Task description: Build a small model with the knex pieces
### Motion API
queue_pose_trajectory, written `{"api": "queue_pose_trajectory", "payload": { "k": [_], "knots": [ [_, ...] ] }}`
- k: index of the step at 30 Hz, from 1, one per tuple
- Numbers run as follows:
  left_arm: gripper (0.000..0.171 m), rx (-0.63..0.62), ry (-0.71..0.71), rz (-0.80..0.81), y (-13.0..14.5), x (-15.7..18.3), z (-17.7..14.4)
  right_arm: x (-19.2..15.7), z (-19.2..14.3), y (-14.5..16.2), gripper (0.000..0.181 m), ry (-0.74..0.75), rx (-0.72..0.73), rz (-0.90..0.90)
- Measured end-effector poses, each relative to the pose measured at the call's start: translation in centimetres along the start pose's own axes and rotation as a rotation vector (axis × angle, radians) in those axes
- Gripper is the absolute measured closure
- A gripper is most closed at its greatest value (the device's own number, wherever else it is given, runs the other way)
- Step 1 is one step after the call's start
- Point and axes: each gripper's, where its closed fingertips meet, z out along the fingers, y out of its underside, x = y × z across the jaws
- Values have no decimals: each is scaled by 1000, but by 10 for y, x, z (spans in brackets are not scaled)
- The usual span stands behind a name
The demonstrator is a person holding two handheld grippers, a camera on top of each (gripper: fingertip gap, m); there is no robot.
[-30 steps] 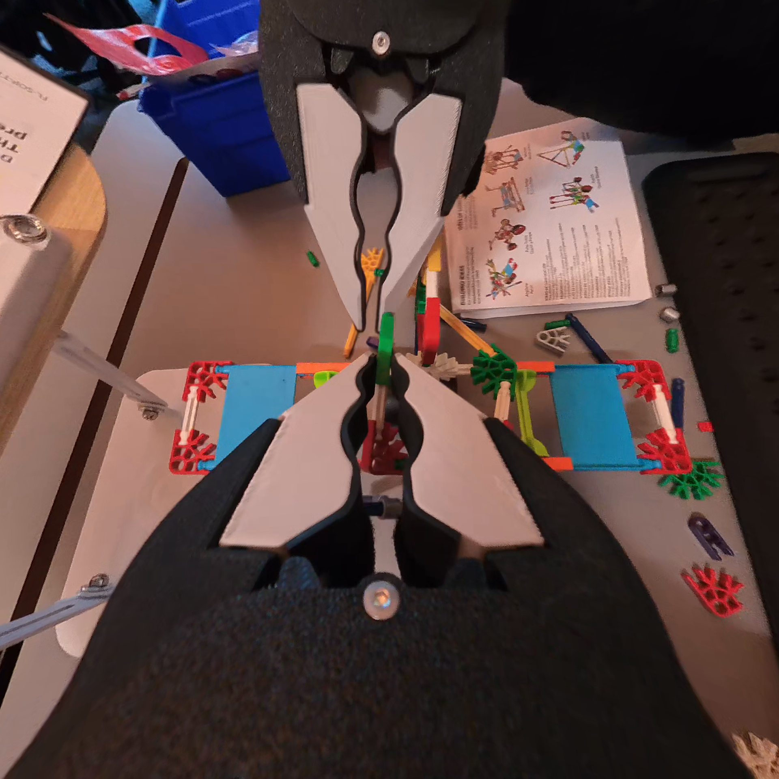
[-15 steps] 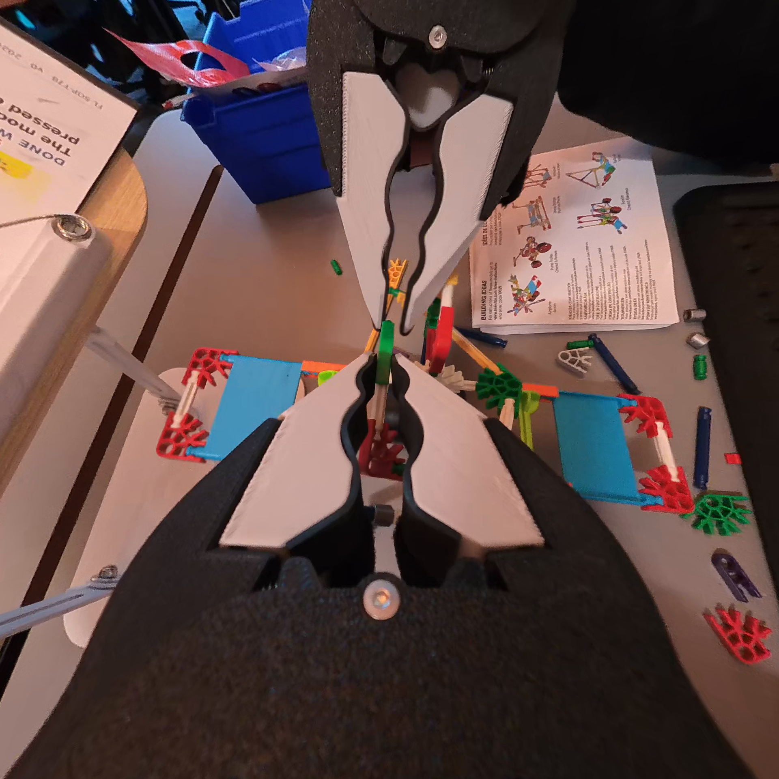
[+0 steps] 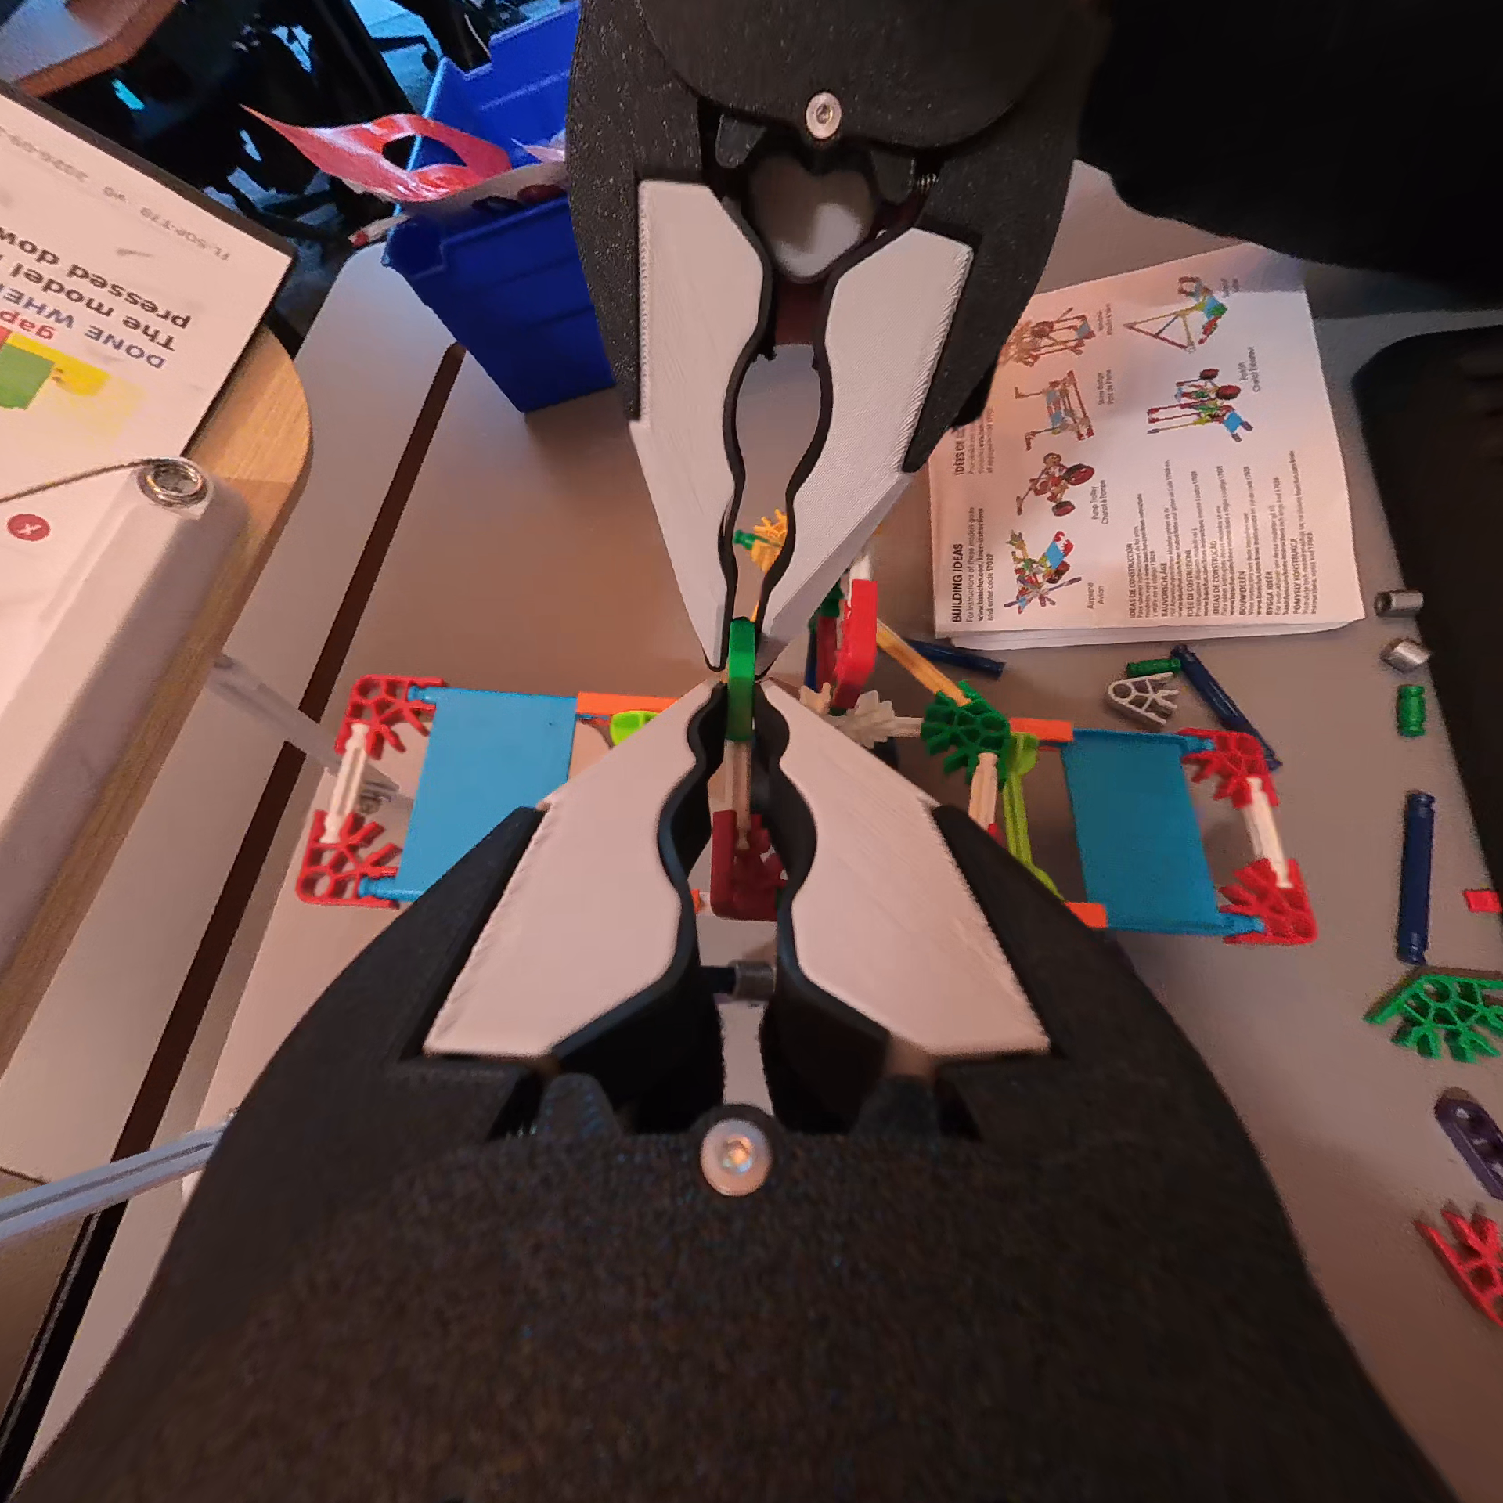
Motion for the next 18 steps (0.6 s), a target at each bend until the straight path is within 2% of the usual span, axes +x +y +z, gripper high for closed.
{"api": "queue_pose_trajectory", "payload": {
  "k": [3,6,8,18],
  "knots": [
    [166,-9,-5,0,2,-3,0,4,2,-1,177,25,-15,-15],
    [153,-28,-2,9,3,-2,2,9,4,-8,177,68,-5,-38],
    [166,-96,-102,95,9,-10,4,10,6,-11,177,93,-17,-53],
    [168,-141,-400,225,-8,-35,-15,34,-3,-33,178,153,107,202]
  ]
}}
